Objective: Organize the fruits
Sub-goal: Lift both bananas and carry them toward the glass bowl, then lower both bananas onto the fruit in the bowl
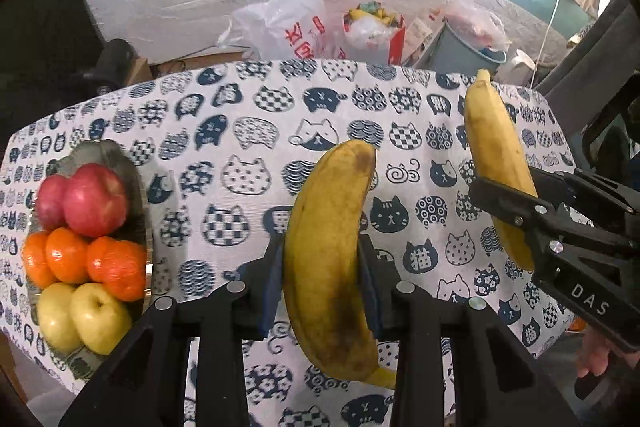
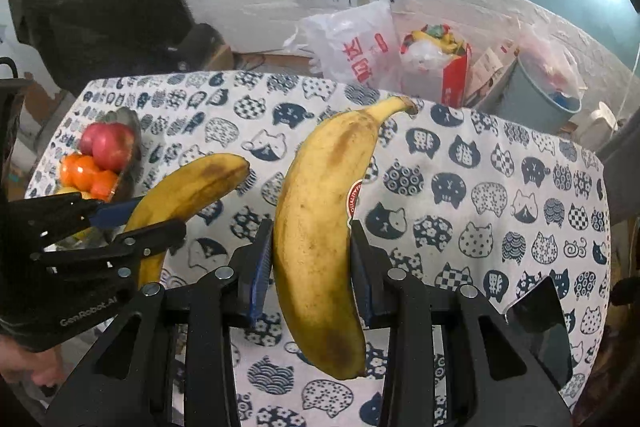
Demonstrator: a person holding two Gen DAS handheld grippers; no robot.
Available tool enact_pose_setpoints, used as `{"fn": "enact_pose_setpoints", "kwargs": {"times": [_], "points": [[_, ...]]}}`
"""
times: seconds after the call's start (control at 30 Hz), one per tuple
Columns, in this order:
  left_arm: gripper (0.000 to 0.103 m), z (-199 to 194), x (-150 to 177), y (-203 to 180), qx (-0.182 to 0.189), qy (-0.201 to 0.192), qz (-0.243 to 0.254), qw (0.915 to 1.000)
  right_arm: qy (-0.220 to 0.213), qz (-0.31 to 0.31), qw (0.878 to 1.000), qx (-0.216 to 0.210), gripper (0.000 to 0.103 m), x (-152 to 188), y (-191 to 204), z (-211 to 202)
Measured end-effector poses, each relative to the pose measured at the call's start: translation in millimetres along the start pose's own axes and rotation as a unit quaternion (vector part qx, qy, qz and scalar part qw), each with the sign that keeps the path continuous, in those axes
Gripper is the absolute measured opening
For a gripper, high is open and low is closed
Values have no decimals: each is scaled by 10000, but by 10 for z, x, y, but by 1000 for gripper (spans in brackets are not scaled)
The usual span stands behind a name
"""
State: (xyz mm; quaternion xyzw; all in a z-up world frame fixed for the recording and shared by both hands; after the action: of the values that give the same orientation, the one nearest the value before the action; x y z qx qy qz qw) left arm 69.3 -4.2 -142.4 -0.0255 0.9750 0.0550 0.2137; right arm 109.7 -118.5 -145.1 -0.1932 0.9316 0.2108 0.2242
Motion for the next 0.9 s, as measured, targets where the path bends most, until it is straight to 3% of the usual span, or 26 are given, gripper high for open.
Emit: {"fn": "enact_pose_setpoints", "kwargs": {"times": [0.47, 0.9], "points": [[35, -432, 73, 563, -151, -384, -326, 9986, -129, -397, 9988, -260, 34, -235, 607, 0], [35, -548, 174, 1264, -232, -467, -945, 9942, -4, -790, 9954, -535, 34, -411, 1234, 263]]}}
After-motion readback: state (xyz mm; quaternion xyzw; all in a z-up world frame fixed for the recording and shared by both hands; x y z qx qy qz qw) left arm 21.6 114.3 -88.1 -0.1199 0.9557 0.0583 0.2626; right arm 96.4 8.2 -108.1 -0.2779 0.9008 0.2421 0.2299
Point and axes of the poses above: each gripper's, at about its wrist camera, not at the fingertips, and z roughly the way its jaws point, y to its left, x to its underside, the point moved 2 cm from there along z, roughly the way its jaws point, and after that the axes turned 11 degrees about -x, right-handed, at the moved point
